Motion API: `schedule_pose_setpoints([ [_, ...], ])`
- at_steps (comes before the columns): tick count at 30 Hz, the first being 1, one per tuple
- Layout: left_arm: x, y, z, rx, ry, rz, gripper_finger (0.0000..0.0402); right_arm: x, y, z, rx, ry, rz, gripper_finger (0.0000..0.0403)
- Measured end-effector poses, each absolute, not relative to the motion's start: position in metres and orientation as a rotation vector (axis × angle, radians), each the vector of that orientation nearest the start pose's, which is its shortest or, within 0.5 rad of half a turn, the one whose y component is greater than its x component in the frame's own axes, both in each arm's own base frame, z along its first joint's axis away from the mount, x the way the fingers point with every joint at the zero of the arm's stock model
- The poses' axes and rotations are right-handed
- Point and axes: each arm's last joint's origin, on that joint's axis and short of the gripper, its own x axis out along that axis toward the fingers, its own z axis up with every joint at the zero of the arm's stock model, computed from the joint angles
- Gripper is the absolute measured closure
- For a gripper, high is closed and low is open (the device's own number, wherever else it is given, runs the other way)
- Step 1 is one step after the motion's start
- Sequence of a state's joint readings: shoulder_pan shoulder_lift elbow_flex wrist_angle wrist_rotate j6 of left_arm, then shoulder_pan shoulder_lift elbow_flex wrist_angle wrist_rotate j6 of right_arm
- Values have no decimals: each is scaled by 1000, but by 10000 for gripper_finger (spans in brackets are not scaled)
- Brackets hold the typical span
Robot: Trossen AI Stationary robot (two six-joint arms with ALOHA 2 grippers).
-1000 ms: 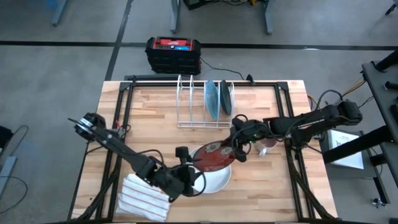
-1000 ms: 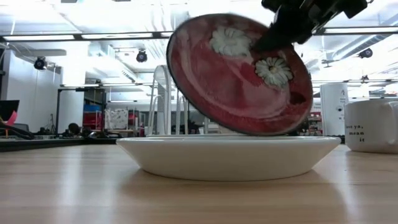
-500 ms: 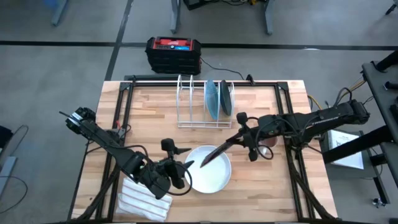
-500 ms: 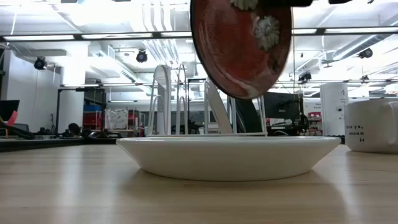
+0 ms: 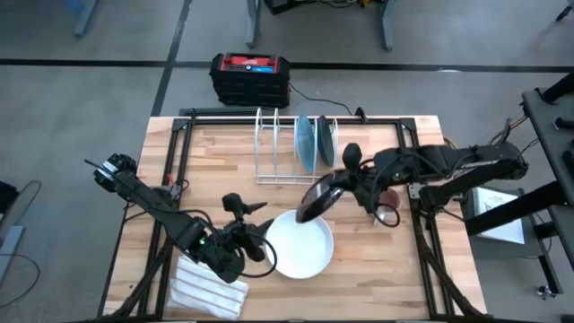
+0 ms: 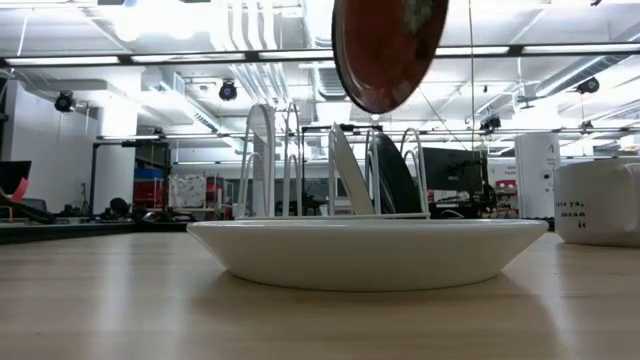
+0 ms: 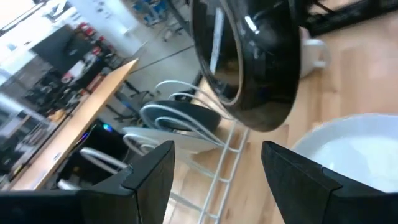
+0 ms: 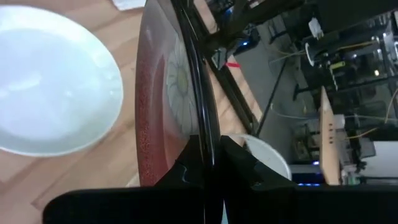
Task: Sort dishes
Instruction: Put the red plate in the dish rack
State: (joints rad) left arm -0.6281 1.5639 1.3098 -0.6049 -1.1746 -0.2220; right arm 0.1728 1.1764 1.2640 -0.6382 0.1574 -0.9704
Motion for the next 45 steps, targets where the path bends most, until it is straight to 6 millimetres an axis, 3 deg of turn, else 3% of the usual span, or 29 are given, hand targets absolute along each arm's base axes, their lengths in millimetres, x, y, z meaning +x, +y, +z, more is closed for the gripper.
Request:
schedule_pose_setpoints([
  [3,272,-166,297,455,476,597,171,240,33,390,-1103,492,288,396],
  [6,265,-164,291,442,489,626,171,240,27,399,-1297,486,329,396],
  [15,252,-162,288,450,477,683,171,253,12,405,-1629,526,256,396],
  [25,242,-154,283,428,495,731,171,286,3,392,-1922,712,151,396],
  [45,229,-145,264,376,573,756,171,348,-9,343,-2124,968,185,396],
])
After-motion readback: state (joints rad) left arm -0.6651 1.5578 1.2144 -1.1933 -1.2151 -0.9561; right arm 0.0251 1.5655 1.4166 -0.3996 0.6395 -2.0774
